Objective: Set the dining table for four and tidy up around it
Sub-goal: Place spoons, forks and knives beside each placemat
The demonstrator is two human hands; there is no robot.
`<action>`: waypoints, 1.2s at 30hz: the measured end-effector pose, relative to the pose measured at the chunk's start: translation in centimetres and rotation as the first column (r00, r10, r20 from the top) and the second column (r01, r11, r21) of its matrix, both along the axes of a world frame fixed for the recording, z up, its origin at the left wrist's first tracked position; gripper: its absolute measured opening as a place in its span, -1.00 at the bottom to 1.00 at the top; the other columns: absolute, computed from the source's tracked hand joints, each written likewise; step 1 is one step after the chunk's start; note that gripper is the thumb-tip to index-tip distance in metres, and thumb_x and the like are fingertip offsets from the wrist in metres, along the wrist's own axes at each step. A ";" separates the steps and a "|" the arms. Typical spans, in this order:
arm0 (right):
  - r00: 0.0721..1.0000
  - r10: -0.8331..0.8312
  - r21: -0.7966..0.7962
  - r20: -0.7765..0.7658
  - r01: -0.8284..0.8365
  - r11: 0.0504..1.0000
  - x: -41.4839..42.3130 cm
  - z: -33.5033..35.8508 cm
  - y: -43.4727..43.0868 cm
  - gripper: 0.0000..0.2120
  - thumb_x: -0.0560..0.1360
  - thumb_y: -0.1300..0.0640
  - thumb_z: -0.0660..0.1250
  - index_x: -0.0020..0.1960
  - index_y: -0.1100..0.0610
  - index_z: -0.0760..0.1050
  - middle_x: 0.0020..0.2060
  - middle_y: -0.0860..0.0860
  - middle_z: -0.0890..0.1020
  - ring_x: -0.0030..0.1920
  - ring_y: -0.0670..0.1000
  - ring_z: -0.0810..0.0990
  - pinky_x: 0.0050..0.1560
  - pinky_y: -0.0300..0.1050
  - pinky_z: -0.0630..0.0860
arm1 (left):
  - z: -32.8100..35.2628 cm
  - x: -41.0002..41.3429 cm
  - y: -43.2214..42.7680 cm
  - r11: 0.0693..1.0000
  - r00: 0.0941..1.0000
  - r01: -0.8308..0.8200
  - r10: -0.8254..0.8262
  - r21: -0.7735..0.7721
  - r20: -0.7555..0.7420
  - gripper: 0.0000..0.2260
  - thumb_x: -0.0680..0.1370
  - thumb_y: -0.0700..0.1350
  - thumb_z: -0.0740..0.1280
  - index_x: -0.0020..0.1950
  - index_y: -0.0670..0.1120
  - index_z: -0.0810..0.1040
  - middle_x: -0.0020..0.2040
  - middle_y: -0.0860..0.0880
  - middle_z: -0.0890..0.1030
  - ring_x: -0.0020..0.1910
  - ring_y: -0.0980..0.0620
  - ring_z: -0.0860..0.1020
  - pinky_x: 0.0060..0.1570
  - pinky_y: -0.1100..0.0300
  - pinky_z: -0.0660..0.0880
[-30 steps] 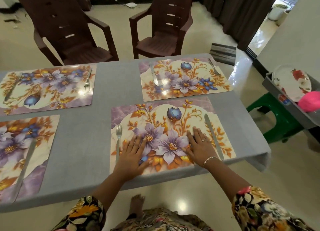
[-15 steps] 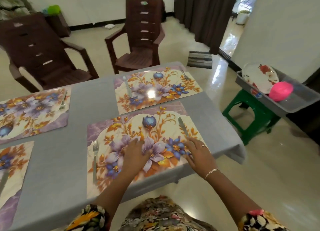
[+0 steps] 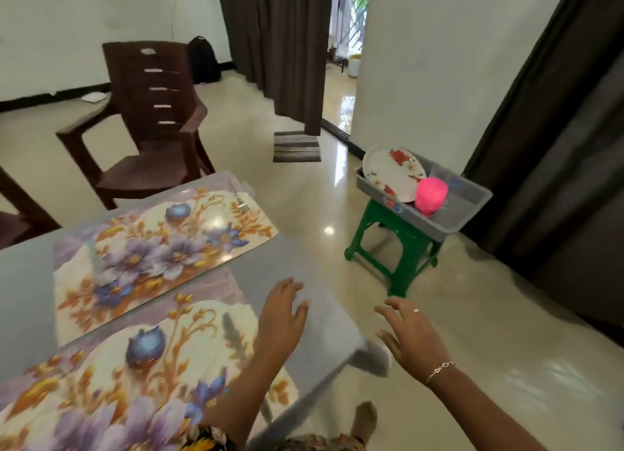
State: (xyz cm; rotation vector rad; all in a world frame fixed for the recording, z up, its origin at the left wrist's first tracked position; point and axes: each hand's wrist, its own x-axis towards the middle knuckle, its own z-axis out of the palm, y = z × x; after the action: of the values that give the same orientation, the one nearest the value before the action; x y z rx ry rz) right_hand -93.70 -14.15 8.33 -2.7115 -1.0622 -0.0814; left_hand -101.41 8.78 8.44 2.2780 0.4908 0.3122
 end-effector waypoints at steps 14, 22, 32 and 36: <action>0.992 -0.105 -0.036 -0.065 0.103 0.994 23.2 0.7 -8.5 -0.61 0.20 0.06 0.55 -0.01 0.04 0.56 -0.11 0.01 0.59 -0.21 -0.02 0.61 -0.25 -0.20 0.57 | 1.6 23.4 -8.9 0.996 0.996 0.029 -0.022 -0.082 0.084 -0.88 0.54 -0.19 0.28 0.02 -0.14 0.59 -0.05 0.06 0.54 -0.04 0.05 0.54 -0.03 0.17 0.50; 0.972 -0.051 -0.093 -0.228 0.030 0.995 34.4 0.2 -11.9 -0.62 0.54 0.04 0.21 0.33 0.09 0.37 0.21 0.06 0.43 0.16 0.08 0.45 0.18 -0.11 0.39 | 0.8 33.8 -13.1 0.999 0.999 0.038 -0.039 -0.013 -0.014 -0.90 0.55 -0.18 0.30 0.01 -0.13 0.59 -0.01 -0.01 0.62 -0.01 0.05 0.56 -0.01 0.13 0.53; 0.895 -0.149 -0.045 -0.419 0.143 0.989 46.5 -2.0 -14.2 -0.65 0.57 0.01 0.16 0.33 0.04 0.34 0.20 0.04 0.42 0.16 0.03 0.44 0.13 -0.17 0.39 | -0.6 47.5 -18.0 0.898 0.910 0.373 -0.305 0.234 -0.281 -0.76 0.61 -0.09 0.18 0.21 -0.08 0.53 0.17 0.00 0.56 0.15 0.05 0.48 0.07 0.33 0.38; 0.862 -0.166 -0.099 -0.480 0.135 0.986 50.7 -3.5 -14.3 -0.66 0.57 0.02 0.17 0.31 0.06 0.36 0.22 0.06 0.43 0.21 0.07 0.42 0.16 -0.12 0.35 | -3.5 54.8 -17.7 0.728 0.770 0.613 -0.462 0.308 -0.440 -0.75 0.60 -0.14 0.17 0.22 -0.12 0.53 0.20 -0.06 0.55 0.20 -0.04 0.46 0.16 0.16 0.40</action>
State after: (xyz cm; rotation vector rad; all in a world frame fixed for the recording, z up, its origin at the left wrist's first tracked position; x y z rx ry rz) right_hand -42.98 -28.44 4.82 -2.6441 -0.7085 0.5908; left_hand -46.61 -8.96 4.98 2.8068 -0.1400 -0.3130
